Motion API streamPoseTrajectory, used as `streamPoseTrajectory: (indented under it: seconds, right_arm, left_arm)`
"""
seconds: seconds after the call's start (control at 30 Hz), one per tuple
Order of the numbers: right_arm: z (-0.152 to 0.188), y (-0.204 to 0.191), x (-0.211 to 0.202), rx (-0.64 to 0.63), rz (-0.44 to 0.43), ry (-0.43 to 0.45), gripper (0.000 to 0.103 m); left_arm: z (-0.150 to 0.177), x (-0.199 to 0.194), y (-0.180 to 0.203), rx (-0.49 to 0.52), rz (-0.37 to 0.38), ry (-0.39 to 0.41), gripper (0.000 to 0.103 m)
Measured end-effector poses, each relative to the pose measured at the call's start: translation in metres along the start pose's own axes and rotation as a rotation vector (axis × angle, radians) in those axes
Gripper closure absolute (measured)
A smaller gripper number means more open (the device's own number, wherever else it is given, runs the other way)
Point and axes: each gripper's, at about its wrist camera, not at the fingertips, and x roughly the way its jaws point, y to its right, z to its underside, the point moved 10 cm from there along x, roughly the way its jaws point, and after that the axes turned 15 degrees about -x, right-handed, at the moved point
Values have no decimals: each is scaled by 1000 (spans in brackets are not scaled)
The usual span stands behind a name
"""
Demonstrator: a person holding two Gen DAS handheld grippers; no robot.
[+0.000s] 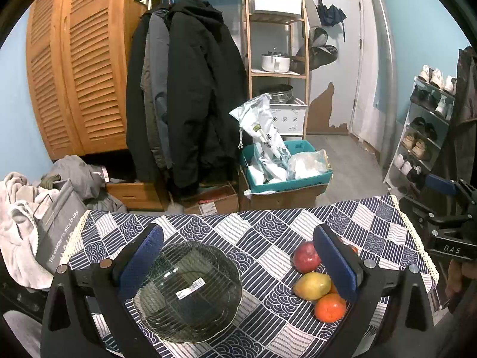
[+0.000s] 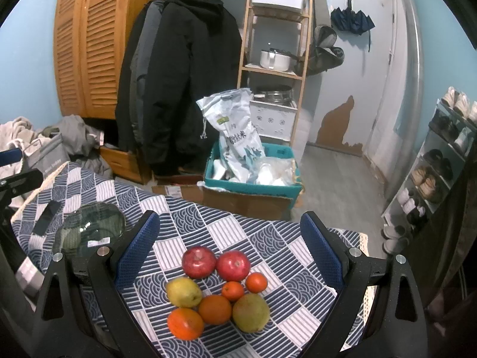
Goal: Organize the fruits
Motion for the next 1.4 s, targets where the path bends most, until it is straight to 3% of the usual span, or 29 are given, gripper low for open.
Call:
streamPoseTrajectory:
  seconds: [0.33,0.43,0.97,1.4]
  right_arm:
    - [-3,2,2,2,4,-5,9]
    - [12,9,1,-1,11,-21,9]
    - [50,26,12,35,-14,-151,9]
    - [108,34,30,90,-58,-285,10]
  left_arm:
    - [17,1,5,5,5,-17,2]
    - [24,7,10,11,8,-36,2]
    - [72,46,43,62,26,-217,4]
    - [121,72,68,94,53,-345,6]
